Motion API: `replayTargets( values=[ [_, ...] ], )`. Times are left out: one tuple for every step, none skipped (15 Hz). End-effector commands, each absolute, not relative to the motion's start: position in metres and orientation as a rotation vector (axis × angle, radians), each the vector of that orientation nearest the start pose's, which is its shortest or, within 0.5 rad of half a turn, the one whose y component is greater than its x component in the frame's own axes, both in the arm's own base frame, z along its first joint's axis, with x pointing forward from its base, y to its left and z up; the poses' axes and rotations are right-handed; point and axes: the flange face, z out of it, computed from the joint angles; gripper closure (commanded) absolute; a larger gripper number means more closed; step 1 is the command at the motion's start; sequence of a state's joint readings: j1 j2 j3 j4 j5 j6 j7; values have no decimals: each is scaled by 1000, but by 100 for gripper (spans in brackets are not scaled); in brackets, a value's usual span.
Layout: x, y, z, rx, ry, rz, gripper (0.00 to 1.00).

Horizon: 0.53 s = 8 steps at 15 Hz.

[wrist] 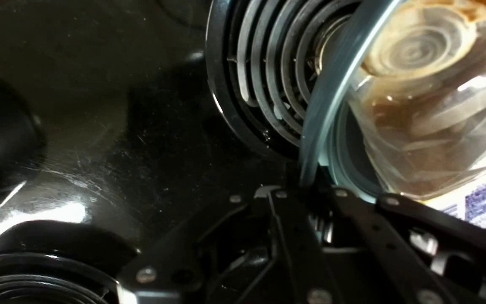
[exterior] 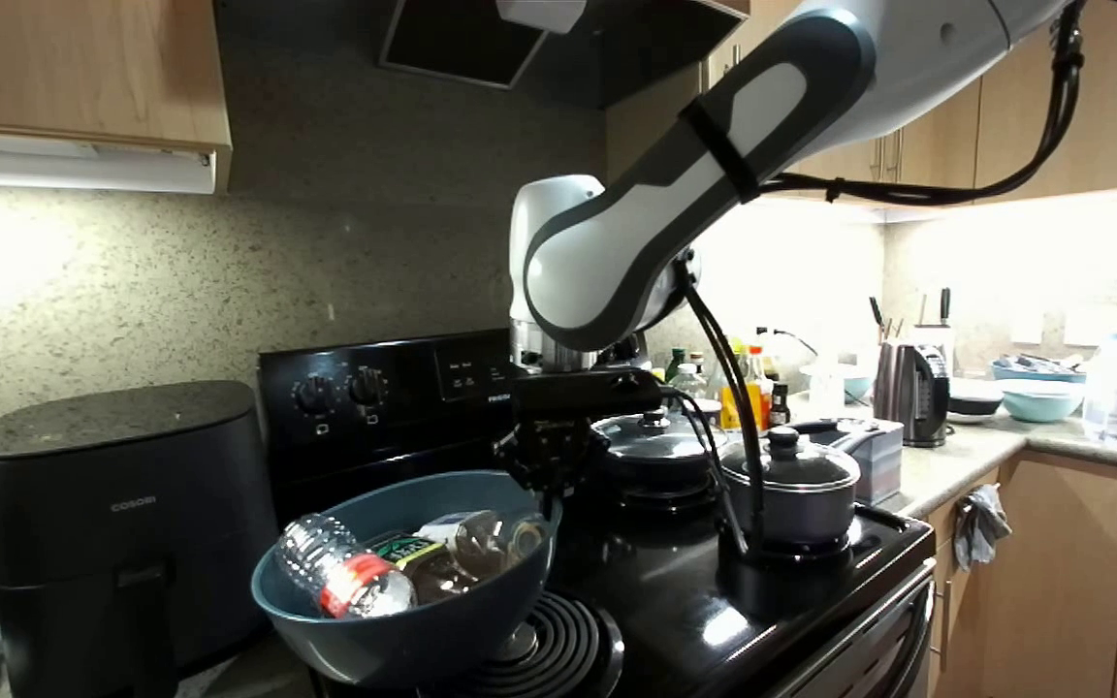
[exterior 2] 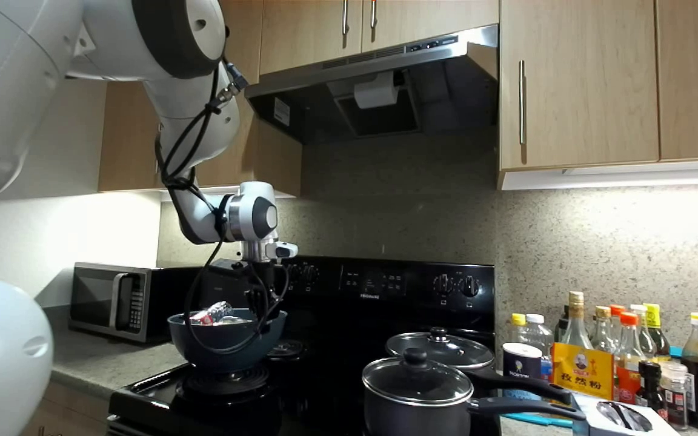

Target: Remove the blue bowl from the stove and place it on the left side of the countertop

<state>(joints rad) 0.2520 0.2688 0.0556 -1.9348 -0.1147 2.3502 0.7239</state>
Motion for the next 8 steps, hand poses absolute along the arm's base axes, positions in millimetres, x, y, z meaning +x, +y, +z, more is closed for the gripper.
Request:
replayTargets(
  values=[
    [583,214,391,-2992,410,-221,98],
    [578,223,402,-2969,380,-247,98],
    [573,231,415,-2946,358,-279,98],
    [569,235,426,-2927,346,-305,98],
    [567,239,436,-2908,338,-318,98],
    [564,244,442,-2891,328,-320,98],
    [560,252,443,-2877,295,-308,98],
    [557,261,444,-2864,271,-289,98]
  ],
)
